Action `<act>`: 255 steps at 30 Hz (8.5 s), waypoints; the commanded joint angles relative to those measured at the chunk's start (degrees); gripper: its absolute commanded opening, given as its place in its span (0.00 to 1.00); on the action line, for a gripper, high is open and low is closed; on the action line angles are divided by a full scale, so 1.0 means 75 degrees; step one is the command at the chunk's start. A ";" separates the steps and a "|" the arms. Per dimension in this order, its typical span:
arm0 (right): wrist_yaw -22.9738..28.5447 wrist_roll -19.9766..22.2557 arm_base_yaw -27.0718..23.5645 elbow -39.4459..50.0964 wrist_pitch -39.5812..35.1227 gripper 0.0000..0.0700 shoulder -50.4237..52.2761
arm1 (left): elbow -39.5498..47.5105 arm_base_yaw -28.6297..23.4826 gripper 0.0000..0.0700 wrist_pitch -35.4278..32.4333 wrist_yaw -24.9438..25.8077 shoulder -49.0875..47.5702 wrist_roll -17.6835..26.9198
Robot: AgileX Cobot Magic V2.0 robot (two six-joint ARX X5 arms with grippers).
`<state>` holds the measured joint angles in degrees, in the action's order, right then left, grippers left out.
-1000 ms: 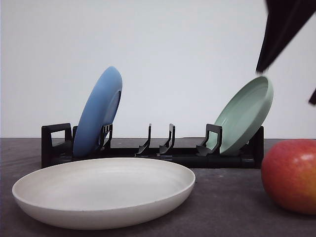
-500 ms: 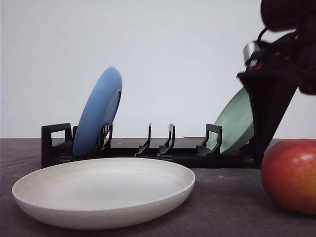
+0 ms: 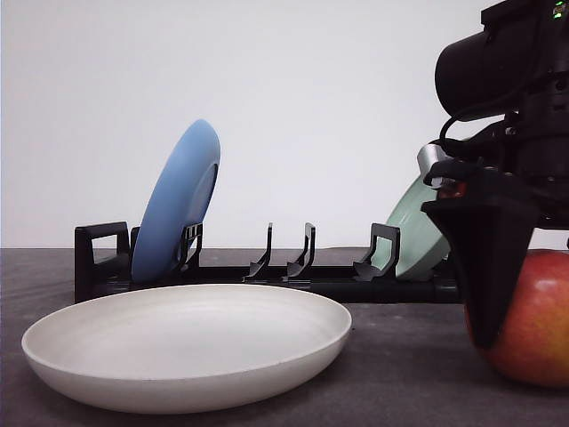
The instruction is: Place pomegranate in white plate
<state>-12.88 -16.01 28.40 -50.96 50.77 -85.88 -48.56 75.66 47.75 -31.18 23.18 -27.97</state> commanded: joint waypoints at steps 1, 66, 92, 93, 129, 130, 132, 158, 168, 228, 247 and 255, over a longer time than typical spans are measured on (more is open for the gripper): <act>0.0044 -0.0170 0.0052 -0.0147 -0.0013 0.63 -0.0096 | -0.0050 0.0111 0.84 -0.0082 0.0049 0.0035 -0.0029; 0.0317 0.0021 0.3031 -0.5320 0.1239 1.00 -0.1858 | -0.0050 0.0109 0.84 0.0373 0.0157 0.0035 0.0297; 0.3160 -0.0605 0.3040 0.0345 -0.0429 1.00 0.8081 | -0.0050 0.0108 0.84 0.0256 -0.0027 0.0047 0.0323; 0.3160 -0.0604 0.3040 0.0414 -0.0425 1.00 0.8233 | -0.0050 0.0108 0.84 0.0258 -0.0084 0.0047 0.0323; 0.3558 -0.0554 0.3040 0.0449 -0.0662 0.05 0.8576 | 0.2020 -0.4253 0.00 -0.1586 0.0728 -0.1017 0.2929; 0.3558 -0.0554 0.3040 0.0449 -0.0662 0.05 0.8576 | 0.2395 -0.4743 0.00 -0.2065 0.1076 -0.1217 0.3468; 0.3561 -0.0554 0.3040 0.0449 -0.0662 0.06 0.8576 | 0.3163 -0.5730 0.00 -0.2926 0.1770 -0.1644 0.4341; 0.3561 -0.0554 0.3040 0.0449 -0.0662 0.06 0.8576 | 0.6388 -1.0061 0.00 -0.4887 0.3930 -0.3072 0.4779; 0.3561 -0.0554 0.3040 0.0449 -0.0662 0.06 0.8576 | 0.6388 -1.0034 0.00 -0.4938 0.3940 -0.3072 0.3812; 0.2129 0.2219 -0.3491 0.6709 -0.5439 0.06 1.1424 | 0.6385 -1.0037 0.00 -0.4938 0.3937 -0.3069 0.3812; 0.2316 0.1993 -0.3491 0.6709 -0.5567 0.06 1.1424 | 0.6385 -1.0037 0.00 -0.4937 0.3937 -0.3069 0.3812; 0.2316 0.1993 -0.3500 0.6709 -0.5564 0.06 1.1424 | 0.6385 -1.0037 0.00 -0.4938 0.3937 -0.3069 0.3812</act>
<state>4.29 -0.40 2.20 -0.86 9.39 -0.25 -1.21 0.27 10.52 -1.56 0.27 0.60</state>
